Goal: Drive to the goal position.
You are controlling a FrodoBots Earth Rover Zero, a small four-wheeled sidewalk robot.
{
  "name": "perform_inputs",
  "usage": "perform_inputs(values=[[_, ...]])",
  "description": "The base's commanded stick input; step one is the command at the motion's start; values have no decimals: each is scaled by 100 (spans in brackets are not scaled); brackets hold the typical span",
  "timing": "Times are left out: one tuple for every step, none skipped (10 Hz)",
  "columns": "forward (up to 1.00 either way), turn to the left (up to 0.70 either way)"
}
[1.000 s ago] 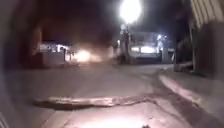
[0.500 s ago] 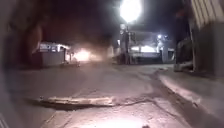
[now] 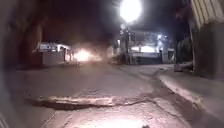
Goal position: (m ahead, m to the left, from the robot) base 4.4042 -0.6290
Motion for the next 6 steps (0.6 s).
perform_inputs(values=[[70,1],[70,1],[70,1],[70,1],[70,1],[70,1]])
